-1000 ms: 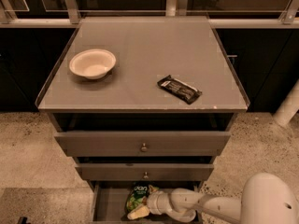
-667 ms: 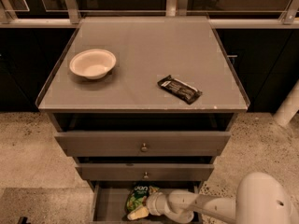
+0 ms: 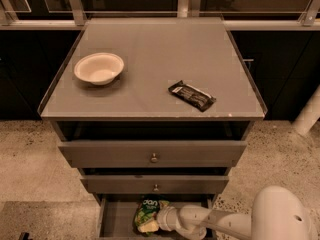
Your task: Pick green rice chip bag from bottom drawer and place on counter
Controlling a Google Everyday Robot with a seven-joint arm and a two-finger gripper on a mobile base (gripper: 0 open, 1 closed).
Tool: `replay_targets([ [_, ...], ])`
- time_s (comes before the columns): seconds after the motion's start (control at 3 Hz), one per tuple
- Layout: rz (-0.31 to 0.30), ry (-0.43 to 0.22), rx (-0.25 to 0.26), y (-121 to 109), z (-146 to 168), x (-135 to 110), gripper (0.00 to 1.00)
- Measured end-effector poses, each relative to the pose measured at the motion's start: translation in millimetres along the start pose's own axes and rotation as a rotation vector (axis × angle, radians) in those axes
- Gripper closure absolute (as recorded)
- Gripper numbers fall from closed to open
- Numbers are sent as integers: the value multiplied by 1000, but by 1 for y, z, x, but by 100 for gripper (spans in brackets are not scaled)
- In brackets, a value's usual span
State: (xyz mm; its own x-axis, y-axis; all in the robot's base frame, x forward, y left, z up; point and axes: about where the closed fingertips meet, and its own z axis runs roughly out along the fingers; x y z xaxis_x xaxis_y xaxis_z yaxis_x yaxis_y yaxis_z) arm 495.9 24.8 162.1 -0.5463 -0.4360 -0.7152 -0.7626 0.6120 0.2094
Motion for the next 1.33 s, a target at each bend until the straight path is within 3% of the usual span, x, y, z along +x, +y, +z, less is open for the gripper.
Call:
replay_targets([
  [1.0,0,0,0,0,0,0,89],
  [1.33,0,0,0,0,0,0,100],
])
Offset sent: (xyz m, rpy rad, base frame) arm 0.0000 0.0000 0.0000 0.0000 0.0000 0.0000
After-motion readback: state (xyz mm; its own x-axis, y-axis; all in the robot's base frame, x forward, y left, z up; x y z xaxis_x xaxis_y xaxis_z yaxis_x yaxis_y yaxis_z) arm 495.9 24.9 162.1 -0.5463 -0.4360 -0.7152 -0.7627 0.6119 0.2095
